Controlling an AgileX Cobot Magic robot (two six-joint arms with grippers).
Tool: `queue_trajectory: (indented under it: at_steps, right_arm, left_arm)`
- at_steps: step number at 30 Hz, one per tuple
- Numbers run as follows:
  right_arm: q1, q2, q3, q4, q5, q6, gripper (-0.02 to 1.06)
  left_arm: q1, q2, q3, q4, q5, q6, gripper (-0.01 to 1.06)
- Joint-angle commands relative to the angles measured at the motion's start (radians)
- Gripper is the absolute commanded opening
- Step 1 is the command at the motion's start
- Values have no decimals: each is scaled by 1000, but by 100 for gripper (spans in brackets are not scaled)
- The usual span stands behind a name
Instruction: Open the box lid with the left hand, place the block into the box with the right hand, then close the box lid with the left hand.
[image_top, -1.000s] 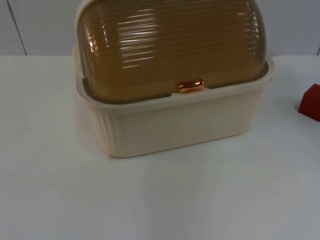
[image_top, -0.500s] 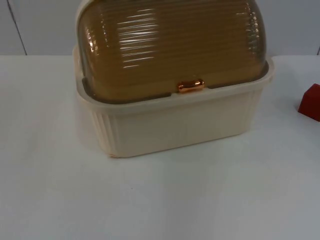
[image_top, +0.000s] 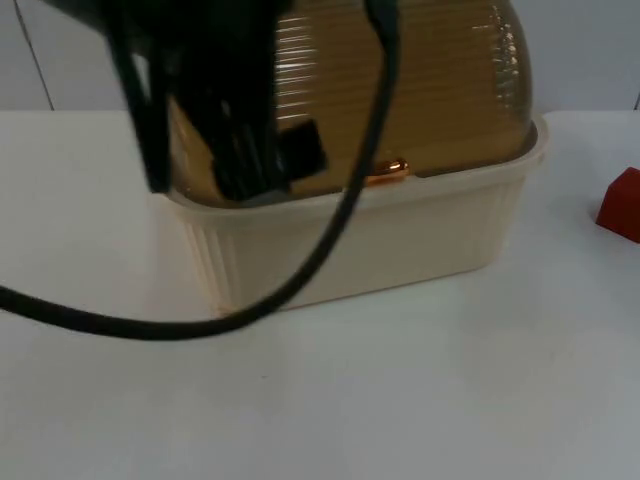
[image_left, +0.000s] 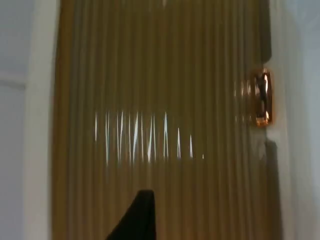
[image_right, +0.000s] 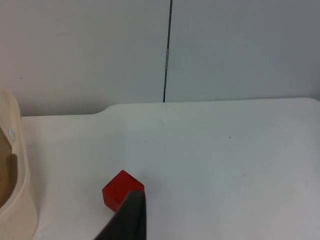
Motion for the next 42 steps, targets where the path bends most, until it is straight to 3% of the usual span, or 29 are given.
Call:
queue_trajectory:
  at_steps: [1,9,13,14,19,20,25,28,31,32,37,38,42]
  right_arm:
    - [-6,-1,-6,-9,-15,3,104]
    - [-6,-1,-6,-13,-15,3,104]
    - [-6,-1,-6,-45,-15,3,104]
    - [-6,-1,-6,-45,-15,3,104]
    - [-6,-1,-6,-65,-15,3,104]
    - [-6,-1,-6,-65,-15,3,104]
    - [-6,-1,-6,-66,-17,3,104]
    - [-6,-1,-6,-66,-17,3,104]
    - [-6,-1,-6,-66,-19,3,104]
    - [-6,-1,-6,-66,-19,3,104]
    - [-6,-1,-6,-75,-19,3,104]
    - [-6,-1,-6,-75,-19,3,104]
    - [-6,-1,-6,-88,-19,3,104]
  left_arm:
    - [-26,40,-39,82,-14,-2,105]
    - [-79,157,-126,234,26,-21,105]
    - [-128,234,-126,405,84,-215,105]
    - [-128,234,-126,405,84,-215,105]
    - [-198,308,-126,702,153,-550,105]
    - [-198,308,-126,702,153,-550,105]
    - [-234,350,-126,857,221,-796,105]
    - [-234,372,-126,885,257,-846,103]
    - [-234,406,-124,884,254,-850,86]
    - [-234,406,-124,884,254,-850,86]
    - [-234,426,-124,884,235,-857,33]
    - [-234,426,-124,884,235,-857,33]
    - [-234,426,-124,860,214,-857,4]
